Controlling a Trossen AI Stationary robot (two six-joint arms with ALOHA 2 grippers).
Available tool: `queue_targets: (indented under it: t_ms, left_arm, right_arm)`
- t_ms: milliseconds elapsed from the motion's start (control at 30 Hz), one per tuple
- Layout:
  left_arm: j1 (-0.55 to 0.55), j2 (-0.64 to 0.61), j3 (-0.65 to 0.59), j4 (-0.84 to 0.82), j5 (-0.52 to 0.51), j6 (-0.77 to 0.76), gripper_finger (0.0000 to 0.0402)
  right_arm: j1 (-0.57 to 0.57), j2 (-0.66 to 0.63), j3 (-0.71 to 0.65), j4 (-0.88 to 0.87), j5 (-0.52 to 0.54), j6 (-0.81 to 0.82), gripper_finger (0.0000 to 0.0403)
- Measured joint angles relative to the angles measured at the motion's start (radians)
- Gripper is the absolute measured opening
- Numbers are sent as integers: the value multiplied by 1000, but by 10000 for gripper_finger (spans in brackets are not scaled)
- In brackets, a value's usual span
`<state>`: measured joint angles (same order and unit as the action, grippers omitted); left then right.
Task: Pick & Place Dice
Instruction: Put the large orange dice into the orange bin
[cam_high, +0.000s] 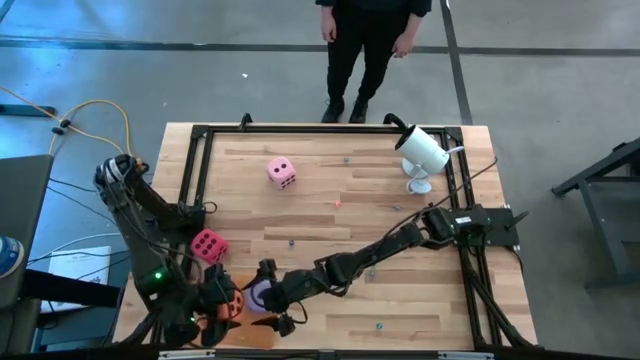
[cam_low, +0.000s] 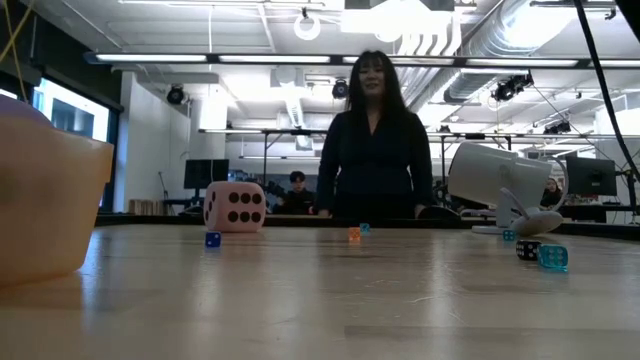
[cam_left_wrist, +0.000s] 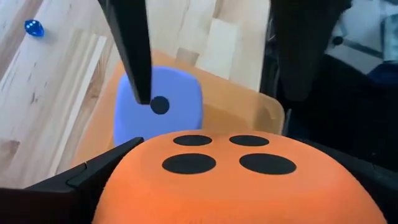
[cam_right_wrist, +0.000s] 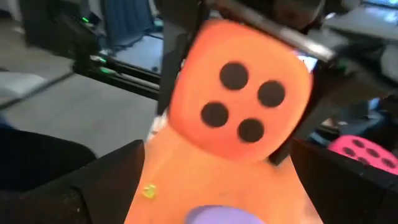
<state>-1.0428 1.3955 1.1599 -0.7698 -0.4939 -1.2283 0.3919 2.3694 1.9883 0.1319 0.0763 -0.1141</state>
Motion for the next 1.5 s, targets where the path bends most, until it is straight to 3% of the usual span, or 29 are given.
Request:
queue_targets:
  t_ms: [367, 600, 967, 1233, 1500]
  left_arm:
    - [84, 26, -1, 45, 18, 105, 400]
    - [144, 26, -1, 116, 39, 257, 400]
    - [210, 18, -2, 135, 149, 283, 400]
    - [100, -48, -1, 125, -1, 270, 400]
    - [71, -52, -1, 94, -28, 202, 400]
  right_arm:
    - [4, -1, 0, 90, -144, -100, 391]
    - [-7, 5, 1, 78, -289, -21, 391]
    - [-15, 7, 1, 17, -318, 46, 391]
    - [-18, 11, 2, 2, -347, 66, 391]
    - [-19, 9, 1, 0, -343, 80, 391]
